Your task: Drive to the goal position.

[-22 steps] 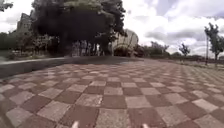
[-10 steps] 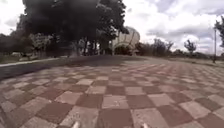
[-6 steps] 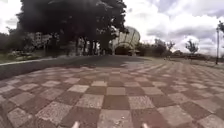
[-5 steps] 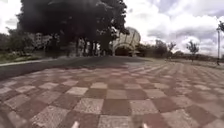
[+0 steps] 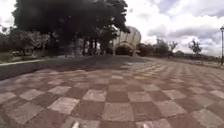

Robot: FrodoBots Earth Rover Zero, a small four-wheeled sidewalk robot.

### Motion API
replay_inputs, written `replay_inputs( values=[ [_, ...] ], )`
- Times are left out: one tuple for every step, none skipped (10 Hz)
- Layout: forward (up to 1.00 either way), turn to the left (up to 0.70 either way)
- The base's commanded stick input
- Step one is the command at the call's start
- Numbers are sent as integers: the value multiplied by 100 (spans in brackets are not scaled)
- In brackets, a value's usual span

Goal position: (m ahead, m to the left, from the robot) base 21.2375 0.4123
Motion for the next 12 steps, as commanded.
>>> replay_inputs(
  values=[
    [100, 0],
    [100, 0],
    [100, 0],
    [100, 0],
    [100, 0],
    [100, 0],
    [100, 0],
    [100, 0],
    [100, 0],
    [100, 0],
    [100, 0],
    [100, 0]
  ],
)
